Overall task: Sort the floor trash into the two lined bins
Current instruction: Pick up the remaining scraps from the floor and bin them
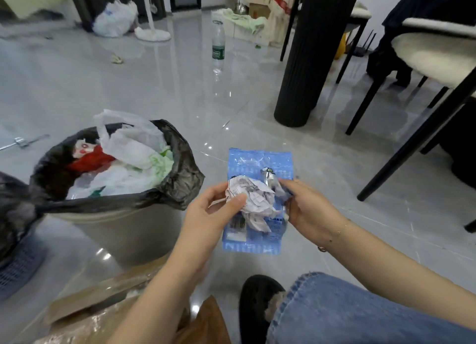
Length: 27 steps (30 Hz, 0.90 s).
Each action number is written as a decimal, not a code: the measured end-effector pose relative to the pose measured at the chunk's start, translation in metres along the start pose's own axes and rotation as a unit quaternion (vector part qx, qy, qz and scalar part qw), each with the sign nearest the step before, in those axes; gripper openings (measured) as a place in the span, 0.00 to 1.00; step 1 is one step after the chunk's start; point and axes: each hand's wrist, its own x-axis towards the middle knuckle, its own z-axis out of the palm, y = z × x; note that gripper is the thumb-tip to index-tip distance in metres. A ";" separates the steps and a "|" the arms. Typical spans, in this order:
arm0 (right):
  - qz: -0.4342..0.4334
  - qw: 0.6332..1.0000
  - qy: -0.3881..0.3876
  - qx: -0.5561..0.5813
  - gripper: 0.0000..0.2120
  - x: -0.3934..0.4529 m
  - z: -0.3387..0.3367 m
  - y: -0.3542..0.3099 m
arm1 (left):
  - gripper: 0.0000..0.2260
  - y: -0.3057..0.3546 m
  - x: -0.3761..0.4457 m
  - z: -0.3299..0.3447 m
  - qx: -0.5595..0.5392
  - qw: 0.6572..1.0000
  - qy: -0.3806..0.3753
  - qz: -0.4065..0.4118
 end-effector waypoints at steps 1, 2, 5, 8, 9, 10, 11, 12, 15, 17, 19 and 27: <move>-0.004 1.000 -0.002 -0.021 0.12 -0.003 0.003 -0.002 | 0.15 0.003 -0.003 -0.002 -0.006 1.000 0.007 0.006; -0.009 0.999 -0.014 -0.044 0.13 -0.008 0.008 -0.006 | 0.13 0.006 -0.006 -0.005 -0.013 1.000 0.016 0.010; -0.020 0.986 -0.116 -0.116 0.19 -0.024 0.026 -0.019 | 0.14 0.018 -0.014 -0.015 -0.026 0.999 0.035 0.027; -0.031 0.974 -0.156 -0.163 0.16 -0.035 0.046 -0.037 | 0.20 0.034 -0.020 -0.028 -0.017 0.997 0.042 0.059; -0.040 0.970 -0.154 -0.186 0.15 -0.038 0.052 -0.044 | 0.19 0.040 -0.021 -0.033 -0.020 0.996 0.044 0.069; -0.050 0.963 -0.159 -0.211 0.14 -0.037 0.063 -0.051 | 0.17 0.048 -0.022 -0.042 -0.022 0.995 0.049 0.084; -0.049 0.958 -0.168 -0.228 0.14 -0.037 0.071 -0.058 | 0.15 0.055 -0.022 -0.047 -0.025 0.994 0.055 0.091; -0.043 0.954 -0.183 -0.235 0.15 -0.035 0.080 -0.063 | 0.14 0.061 -0.021 -0.053 -0.030 0.993 0.067 0.097; -0.005 0.953 -0.204 -0.223 0.15 -0.020 0.107 -0.074 | 0.13 0.077 -0.017 -0.075 -0.061 0.987 0.108 0.103; 0.032 0.958 -0.195 -0.208 0.13 -0.004 0.130 -0.074 | 0.15 0.084 -0.015 -0.093 -0.070 0.979 0.148 0.123; 0.039 0.953 -0.189 -0.233 0.16 0.013 0.156 -0.071 | 0.20 0.086 -0.012 -0.111 -0.077 0.970 0.188 0.136; -0.124 0.853 -0.218 -0.457 0.24 0.080 0.241 -0.060 | 0.43 0.068 0.004 -0.166 0.162 0.942 0.272 0.110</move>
